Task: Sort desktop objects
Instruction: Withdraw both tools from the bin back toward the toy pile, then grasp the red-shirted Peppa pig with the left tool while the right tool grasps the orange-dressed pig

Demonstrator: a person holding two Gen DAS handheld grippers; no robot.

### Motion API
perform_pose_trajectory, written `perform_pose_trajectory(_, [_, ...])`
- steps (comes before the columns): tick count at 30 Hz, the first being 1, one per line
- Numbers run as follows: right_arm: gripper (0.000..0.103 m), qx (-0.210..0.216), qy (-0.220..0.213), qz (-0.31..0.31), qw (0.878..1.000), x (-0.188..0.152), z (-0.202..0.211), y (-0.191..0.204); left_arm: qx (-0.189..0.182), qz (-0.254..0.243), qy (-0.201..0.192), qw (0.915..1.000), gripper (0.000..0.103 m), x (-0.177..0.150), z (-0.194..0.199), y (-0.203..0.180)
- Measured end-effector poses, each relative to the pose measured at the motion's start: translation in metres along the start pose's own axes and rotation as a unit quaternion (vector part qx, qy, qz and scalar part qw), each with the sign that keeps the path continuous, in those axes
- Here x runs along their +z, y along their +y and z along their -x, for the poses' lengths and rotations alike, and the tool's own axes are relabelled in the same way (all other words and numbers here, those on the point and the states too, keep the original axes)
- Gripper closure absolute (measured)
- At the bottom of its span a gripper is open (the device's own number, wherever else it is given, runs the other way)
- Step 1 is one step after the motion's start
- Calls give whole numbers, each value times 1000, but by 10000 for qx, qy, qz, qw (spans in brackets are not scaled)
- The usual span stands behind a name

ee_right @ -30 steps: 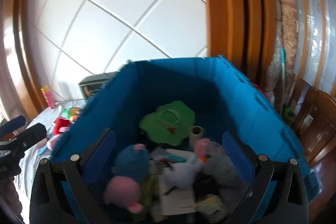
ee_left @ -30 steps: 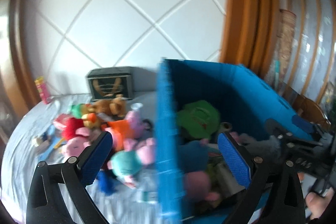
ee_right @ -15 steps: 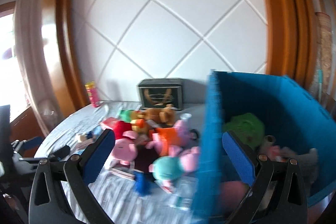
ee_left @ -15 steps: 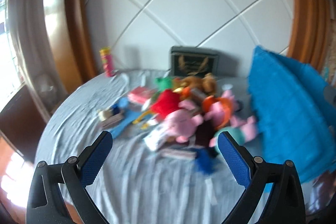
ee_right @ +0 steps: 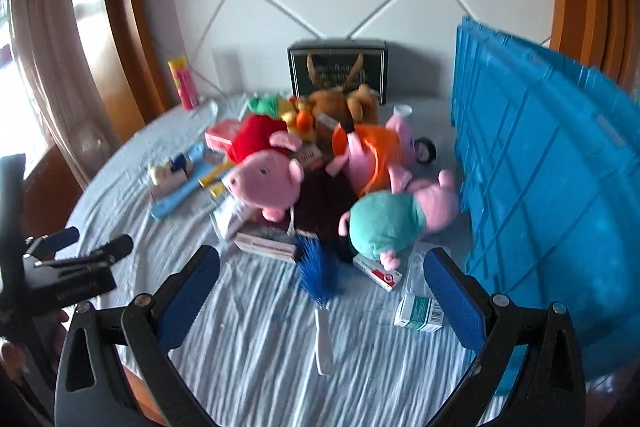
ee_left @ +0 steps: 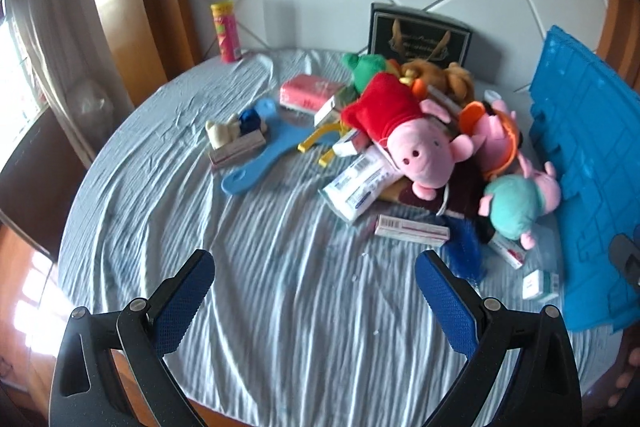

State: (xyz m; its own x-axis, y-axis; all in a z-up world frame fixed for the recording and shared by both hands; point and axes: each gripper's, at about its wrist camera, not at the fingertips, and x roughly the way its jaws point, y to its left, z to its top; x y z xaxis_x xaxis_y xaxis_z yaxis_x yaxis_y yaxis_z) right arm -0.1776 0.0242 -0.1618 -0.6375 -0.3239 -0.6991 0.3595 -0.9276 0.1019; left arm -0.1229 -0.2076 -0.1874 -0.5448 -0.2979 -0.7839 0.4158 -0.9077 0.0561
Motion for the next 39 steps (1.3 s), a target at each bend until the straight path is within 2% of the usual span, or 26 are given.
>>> perform_pose_trajectory(6, [0, 180, 154, -72, 9997, 20, -40, -10, 209, 78, 96, 9997, 1, 27, -20, -6])
perform_pose_trajectory(16, [0, 169, 737, -166, 9970, 24, -103, -37, -129, -64, 270, 9995, 1, 85, -80, -63])
perform_pose_trajectory(22, [0, -166, 823, -433, 9955, 22, -111, -52, -295, -300, 458, 9981, 1, 121, -125, -101])
perform_pose_trajectory(28, [0, -578, 923, -716, 9915, 29, -129, -58, -429, -399, 829, 9948, 1, 137, -170, -114])
perform_pose_trajectory(32, [0, -650, 879, -943, 9895, 51, -151, -60, -426, -489, 1040, 9925, 1, 137, -194, -112])
perform_pose_trajectory(36, [0, -740, 744, -1140, 9879, 81, -176, -67, -685, -438, 1217, 9892, 1, 140, -209, -112])
perform_pose_trajectory(39, [0, -774, 691, -1406, 9846, 107, -200, -80, -711, -499, 1235, 9885, 1, 142, -213, -119])
